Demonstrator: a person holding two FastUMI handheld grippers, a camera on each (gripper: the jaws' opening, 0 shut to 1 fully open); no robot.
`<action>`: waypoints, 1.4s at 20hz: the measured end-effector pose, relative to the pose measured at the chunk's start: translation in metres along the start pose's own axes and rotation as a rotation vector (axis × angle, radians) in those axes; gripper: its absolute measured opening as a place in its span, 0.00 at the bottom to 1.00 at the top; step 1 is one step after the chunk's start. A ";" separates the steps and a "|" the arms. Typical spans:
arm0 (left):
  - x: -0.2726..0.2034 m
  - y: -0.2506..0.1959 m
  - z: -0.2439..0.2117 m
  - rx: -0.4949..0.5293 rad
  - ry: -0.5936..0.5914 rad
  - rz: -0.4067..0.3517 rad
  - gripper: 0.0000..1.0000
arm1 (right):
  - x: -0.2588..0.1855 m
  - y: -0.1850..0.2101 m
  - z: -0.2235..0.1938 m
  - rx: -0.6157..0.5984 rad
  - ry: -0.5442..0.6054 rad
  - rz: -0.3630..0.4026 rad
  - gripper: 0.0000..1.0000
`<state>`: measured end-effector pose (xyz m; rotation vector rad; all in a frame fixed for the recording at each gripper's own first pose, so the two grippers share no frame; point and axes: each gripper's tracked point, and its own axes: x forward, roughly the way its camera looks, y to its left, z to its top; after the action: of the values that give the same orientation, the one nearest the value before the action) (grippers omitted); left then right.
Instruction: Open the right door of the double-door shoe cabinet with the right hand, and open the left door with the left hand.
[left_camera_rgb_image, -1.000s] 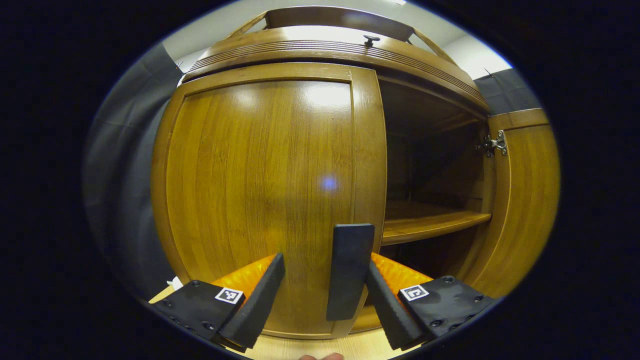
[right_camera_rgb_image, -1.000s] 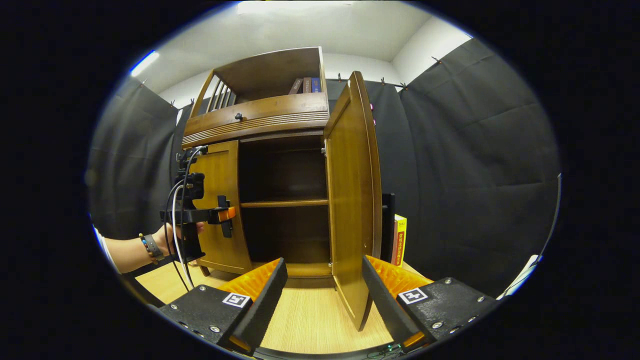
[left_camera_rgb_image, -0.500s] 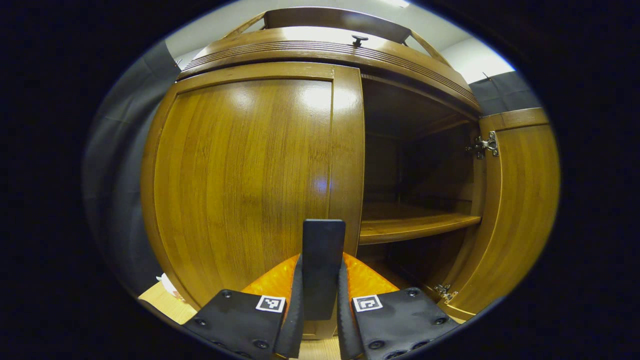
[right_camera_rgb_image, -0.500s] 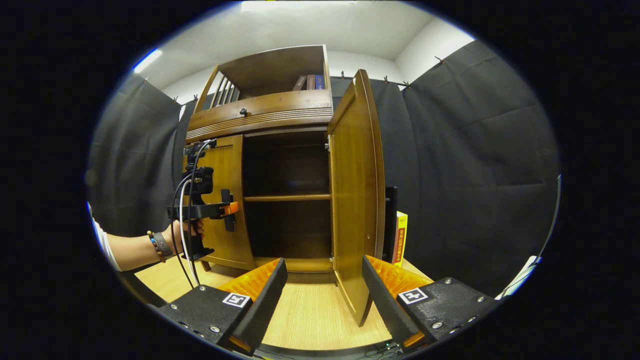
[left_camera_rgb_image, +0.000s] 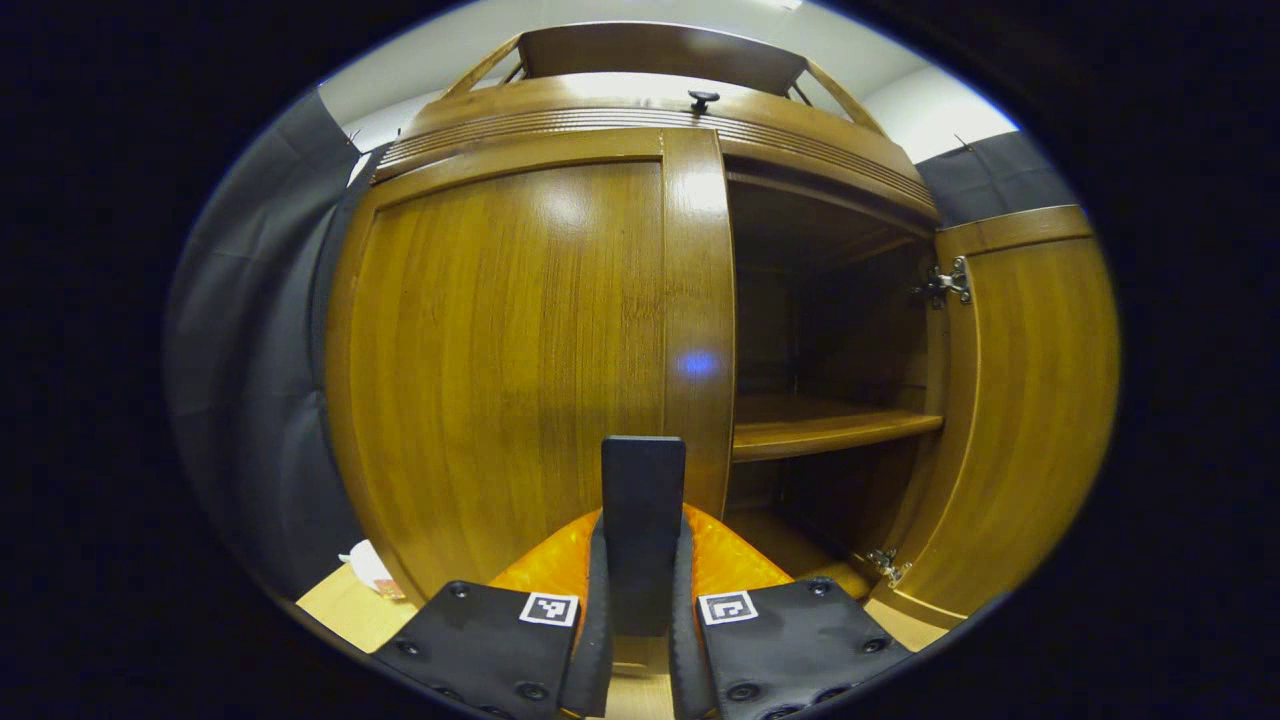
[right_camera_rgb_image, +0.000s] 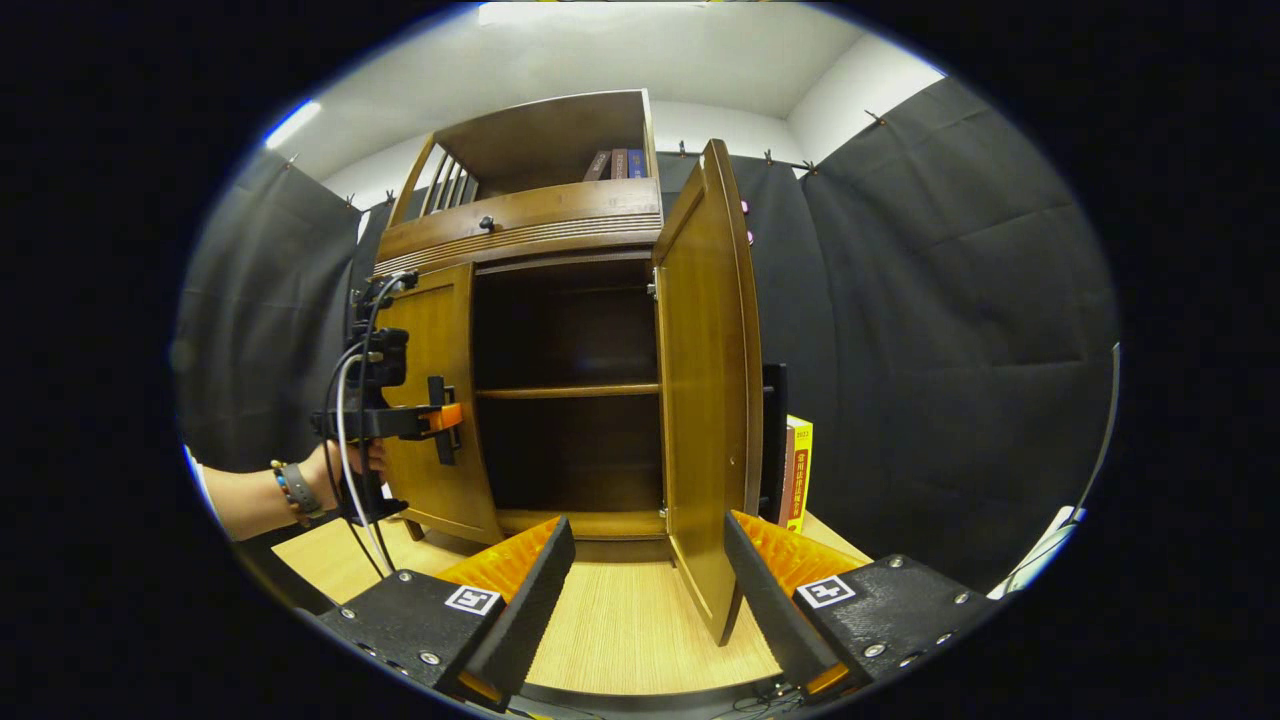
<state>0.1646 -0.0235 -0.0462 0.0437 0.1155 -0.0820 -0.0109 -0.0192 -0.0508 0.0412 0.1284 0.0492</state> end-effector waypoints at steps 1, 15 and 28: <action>-0.012 0.003 0.000 -0.012 0.007 0.003 0.29 | 0.000 0.003 -0.001 -0.001 0.001 0.009 0.92; -0.163 0.119 0.005 -0.009 0.004 0.241 0.22 | 0.027 0.041 -0.004 -0.005 0.004 0.133 0.92; -0.181 0.219 -0.010 -0.029 -0.011 0.081 0.10 | 0.035 0.057 -0.006 -0.036 0.033 0.162 0.92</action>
<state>0.0023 0.2091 -0.0266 0.0192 0.1038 0.0002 0.0200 0.0400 -0.0588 0.0144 0.1567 0.2138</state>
